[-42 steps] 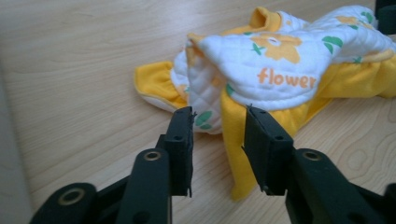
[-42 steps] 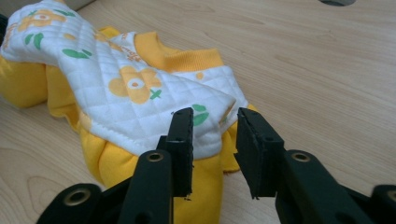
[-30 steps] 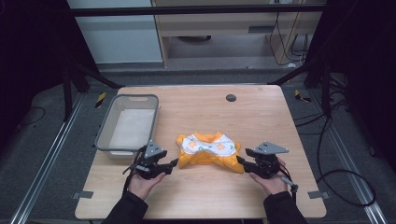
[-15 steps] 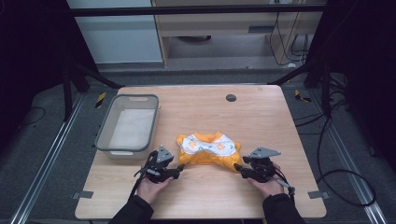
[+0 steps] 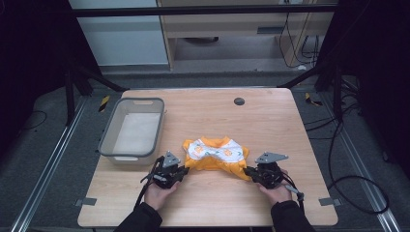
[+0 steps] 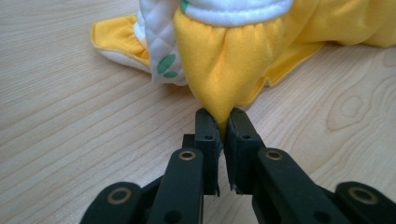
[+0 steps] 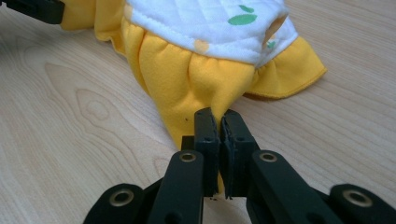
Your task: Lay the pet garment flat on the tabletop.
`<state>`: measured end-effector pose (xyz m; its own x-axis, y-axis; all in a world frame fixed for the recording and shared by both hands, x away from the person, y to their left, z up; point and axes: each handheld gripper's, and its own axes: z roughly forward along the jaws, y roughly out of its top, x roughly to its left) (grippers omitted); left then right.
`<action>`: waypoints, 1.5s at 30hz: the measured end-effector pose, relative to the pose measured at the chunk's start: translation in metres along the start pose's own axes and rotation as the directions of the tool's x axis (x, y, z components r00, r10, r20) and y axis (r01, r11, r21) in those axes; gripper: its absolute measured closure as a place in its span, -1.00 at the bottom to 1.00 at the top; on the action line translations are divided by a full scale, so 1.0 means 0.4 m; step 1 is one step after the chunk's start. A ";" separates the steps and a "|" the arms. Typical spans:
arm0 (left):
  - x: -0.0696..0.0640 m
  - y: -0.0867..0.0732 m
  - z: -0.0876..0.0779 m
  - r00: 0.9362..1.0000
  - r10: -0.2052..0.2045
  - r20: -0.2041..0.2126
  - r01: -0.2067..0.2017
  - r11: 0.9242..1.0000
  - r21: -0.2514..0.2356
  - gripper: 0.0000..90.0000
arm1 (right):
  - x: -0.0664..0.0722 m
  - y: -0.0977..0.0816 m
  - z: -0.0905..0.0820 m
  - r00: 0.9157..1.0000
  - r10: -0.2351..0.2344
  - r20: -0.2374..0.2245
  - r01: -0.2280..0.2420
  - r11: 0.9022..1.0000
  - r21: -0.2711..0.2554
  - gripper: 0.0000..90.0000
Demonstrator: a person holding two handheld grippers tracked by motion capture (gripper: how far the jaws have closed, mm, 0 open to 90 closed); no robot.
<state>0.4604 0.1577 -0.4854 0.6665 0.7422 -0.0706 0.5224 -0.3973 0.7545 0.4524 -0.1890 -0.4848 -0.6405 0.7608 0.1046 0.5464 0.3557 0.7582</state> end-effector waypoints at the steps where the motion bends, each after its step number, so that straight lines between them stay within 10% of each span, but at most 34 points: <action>1: 0.000 0.000 0.000 1.000 0.000 0.000 0.000 1.000 0.000 0.89 | 0.000 0.000 0.000 1.000 0.000 0.000 0.000 1.000 0.000 0.92; 10: 0.005 0.018 -0.105 0.996 -0.015 0.092 0.020 0.998 -0.057 0.90 | 0.020 0.013 -0.092 0.998 -0.014 -0.055 0.009 0.995 -0.101 0.93; 17: -0.005 -0.013 -0.177 0.987 -0.042 0.153 0.047 0.998 -0.034 0.89 | 0.062 -0.006 -0.139 0.991 -0.023 -0.133 0.013 0.997 -0.075 0.92; 27: -0.046 -0.079 -0.140 0.999 0.000 0.032 -0.002 0.998 0.061 0.51 | 0.070 -0.060 -0.108 0.997 0.001 -0.074 -0.001 1.000 0.008 0.80; 36: -0.047 -0.077 -0.153 1.000 0.018 -0.006 -0.018 1.000 -0.024 -0.18 | 0.068 -0.066 -0.100 0.999 -0.022 -0.026 0.021 0.999 -0.023 0.52; 45: -0.029 -0.049 -0.184 1.000 -0.009 -0.019 0.007 0.993 -0.117 -0.25 | 0.061 -0.039 -0.118 1.000 -0.021 -0.010 0.020 0.994 -0.110 0.26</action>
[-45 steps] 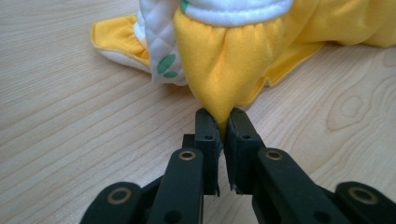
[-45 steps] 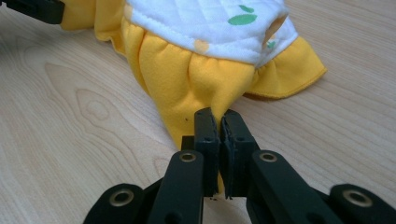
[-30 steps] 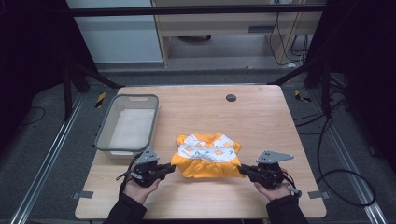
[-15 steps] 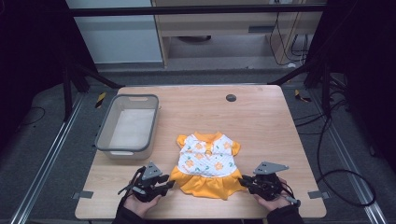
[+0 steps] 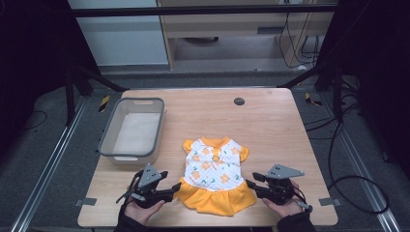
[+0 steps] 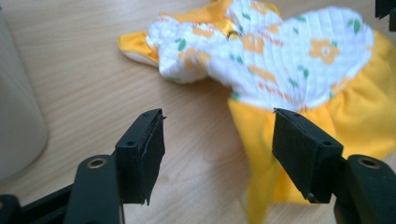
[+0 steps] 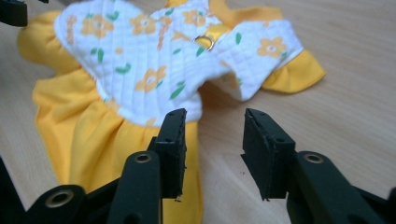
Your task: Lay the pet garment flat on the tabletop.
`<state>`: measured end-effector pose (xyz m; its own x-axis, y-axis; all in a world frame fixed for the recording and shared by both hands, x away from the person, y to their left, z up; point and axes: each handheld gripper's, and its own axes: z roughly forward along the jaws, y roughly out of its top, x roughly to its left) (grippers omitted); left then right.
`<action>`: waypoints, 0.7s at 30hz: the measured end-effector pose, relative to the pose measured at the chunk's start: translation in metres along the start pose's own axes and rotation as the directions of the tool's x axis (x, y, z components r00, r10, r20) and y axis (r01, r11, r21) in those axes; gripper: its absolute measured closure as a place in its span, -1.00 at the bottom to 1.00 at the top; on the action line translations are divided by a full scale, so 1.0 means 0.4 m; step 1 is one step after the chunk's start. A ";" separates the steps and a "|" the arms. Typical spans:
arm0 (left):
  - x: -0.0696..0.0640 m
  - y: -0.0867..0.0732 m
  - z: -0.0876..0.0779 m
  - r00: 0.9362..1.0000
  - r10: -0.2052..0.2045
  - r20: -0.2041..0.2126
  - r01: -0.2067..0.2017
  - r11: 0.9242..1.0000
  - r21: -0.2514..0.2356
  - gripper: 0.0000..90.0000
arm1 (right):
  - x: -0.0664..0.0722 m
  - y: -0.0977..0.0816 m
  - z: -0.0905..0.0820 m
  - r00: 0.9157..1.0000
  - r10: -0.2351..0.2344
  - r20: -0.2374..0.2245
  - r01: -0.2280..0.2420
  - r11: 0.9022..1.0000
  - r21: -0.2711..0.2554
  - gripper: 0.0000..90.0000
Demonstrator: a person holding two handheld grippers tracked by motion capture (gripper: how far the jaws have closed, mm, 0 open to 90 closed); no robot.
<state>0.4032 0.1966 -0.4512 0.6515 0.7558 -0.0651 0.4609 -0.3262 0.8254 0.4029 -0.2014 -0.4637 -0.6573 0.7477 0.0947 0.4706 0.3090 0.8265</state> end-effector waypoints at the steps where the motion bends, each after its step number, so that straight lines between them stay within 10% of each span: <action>1: 0.010 0.016 0.000 1.000 -0.001 -0.010 0.001 1.000 -0.012 -0.25 | -0.007 0.015 0.001 1.000 -0.003 0.017 0.004 1.000 -0.022 0.18; 10: 0.061 0.094 0.040 0.998 0.002 -0.061 -0.005 0.999 -0.048 -0.19 | -0.047 0.078 0.027 0.997 0.007 0.076 -0.001 0.997 -0.080 -0.01; 21: 0.123 0.172 0.203 0.993 0.018 -0.113 -0.015 1.000 0.026 -0.09 | -0.137 0.120 0.146 0.988 0.057 0.143 -0.052 0.998 -0.040 0.06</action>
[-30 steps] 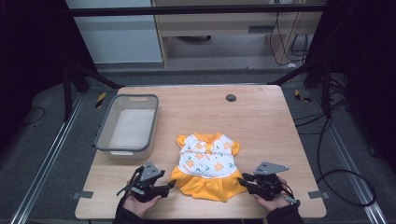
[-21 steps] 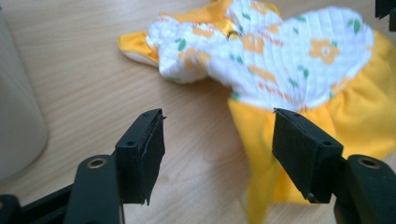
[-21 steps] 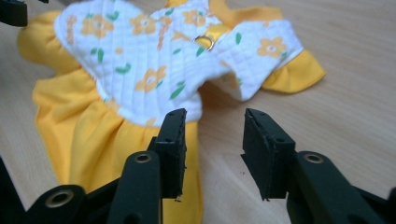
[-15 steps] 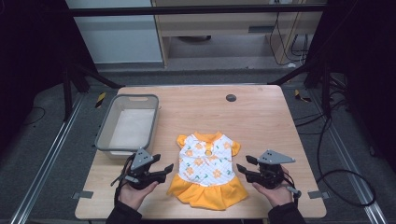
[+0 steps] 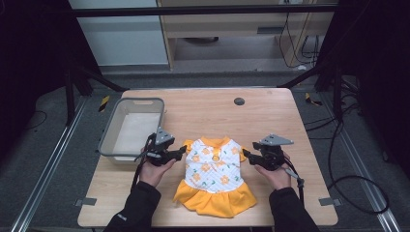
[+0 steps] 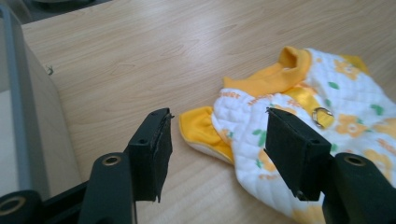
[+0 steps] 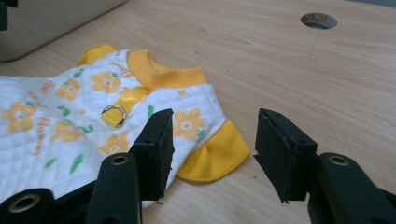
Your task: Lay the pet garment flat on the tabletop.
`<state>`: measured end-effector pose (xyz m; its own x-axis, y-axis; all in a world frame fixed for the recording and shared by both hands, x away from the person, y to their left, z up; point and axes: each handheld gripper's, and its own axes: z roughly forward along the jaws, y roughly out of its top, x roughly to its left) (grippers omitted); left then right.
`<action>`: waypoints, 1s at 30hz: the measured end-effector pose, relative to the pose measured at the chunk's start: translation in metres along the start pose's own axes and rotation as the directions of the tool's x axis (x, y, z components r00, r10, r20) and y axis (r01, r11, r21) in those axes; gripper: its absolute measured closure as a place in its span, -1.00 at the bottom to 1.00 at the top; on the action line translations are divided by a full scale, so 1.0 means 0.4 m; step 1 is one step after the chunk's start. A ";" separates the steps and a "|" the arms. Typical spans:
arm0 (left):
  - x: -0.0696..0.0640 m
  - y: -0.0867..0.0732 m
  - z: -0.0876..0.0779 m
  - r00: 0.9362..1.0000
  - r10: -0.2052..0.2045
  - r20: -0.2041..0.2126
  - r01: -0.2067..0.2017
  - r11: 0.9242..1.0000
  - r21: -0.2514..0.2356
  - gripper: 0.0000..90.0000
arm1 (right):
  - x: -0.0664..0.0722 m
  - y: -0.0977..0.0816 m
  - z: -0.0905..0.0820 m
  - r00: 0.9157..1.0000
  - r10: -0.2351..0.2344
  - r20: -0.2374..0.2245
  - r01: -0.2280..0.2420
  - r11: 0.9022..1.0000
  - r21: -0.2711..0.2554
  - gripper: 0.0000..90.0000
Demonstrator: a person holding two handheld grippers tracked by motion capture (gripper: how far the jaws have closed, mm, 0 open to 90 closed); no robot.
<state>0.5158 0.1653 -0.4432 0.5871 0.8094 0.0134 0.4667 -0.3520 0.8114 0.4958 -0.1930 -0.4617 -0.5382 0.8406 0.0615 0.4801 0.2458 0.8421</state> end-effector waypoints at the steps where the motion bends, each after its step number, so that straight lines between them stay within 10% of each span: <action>1: 0.002 0.004 0.016 1.000 0.001 -0.005 -0.001 1.000 0.015 -0.10 | -0.002 0.001 0.009 1.000 -0.009 0.003 0.009 1.000 0.007 0.07; 14: 0.017 -0.024 0.168 0.999 -0.026 -0.033 0.030 0.991 0.129 -0.11 | -0.029 -0.019 0.126 1.000 -0.001 0.018 0.000 0.995 0.095 0.16; 30: -0.003 -0.038 0.186 0.998 -0.055 -0.008 0.056 0.990 0.127 0.37 | -0.028 -0.029 0.148 0.999 0.042 -0.028 -0.038 0.991 0.132 0.58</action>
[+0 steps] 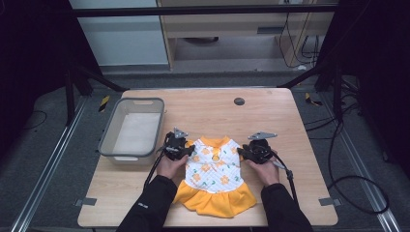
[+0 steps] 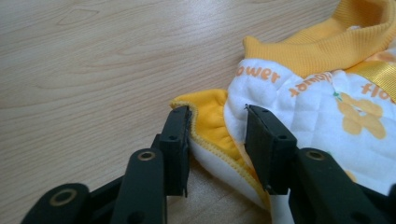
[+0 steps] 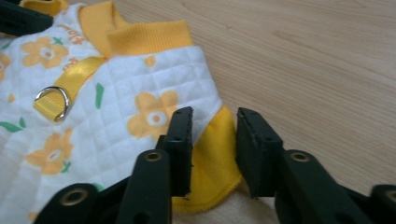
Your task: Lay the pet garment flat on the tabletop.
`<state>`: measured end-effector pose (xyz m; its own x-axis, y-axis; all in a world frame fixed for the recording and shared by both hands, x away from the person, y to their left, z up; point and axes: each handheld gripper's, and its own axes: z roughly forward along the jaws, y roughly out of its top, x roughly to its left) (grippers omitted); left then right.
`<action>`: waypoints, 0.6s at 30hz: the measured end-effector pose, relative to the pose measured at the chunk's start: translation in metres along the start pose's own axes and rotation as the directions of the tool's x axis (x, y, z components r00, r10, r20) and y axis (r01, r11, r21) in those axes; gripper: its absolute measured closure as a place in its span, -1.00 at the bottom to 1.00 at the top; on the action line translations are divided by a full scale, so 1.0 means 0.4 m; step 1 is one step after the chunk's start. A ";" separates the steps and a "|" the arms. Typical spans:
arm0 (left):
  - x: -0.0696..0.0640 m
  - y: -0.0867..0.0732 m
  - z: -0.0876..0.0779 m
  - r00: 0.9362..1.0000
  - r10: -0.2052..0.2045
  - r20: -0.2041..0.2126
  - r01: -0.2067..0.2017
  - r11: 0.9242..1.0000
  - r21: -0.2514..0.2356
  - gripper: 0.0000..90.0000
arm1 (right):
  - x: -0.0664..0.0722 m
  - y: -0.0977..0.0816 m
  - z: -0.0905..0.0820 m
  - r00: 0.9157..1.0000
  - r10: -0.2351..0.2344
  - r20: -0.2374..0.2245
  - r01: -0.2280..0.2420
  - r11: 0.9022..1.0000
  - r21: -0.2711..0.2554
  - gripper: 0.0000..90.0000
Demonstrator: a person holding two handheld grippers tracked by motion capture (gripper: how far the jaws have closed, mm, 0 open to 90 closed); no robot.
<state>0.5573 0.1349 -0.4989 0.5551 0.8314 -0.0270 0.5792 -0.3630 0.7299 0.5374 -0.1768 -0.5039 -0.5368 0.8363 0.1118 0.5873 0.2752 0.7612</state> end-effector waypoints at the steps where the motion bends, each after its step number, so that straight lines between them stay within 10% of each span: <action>1: -0.003 0.001 -0.002 1.000 0.000 0.004 0.000 1.000 0.005 0.43 | 0.001 0.000 0.000 1.000 -0.005 -0.003 0.005 1.000 0.000 0.64; 18: 0.009 -0.005 -0.037 0.998 -0.045 0.045 0.046 0.998 -0.031 0.81 | 0.008 0.029 -0.045 0.998 0.034 -0.058 -0.038 0.997 -0.066 0.90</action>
<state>0.5494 0.1448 -0.4903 0.5550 0.8269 -0.0904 0.5855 -0.3112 0.7485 0.5316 -0.1793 -0.4832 -0.5508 0.8162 0.1746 0.5658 0.2113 0.7970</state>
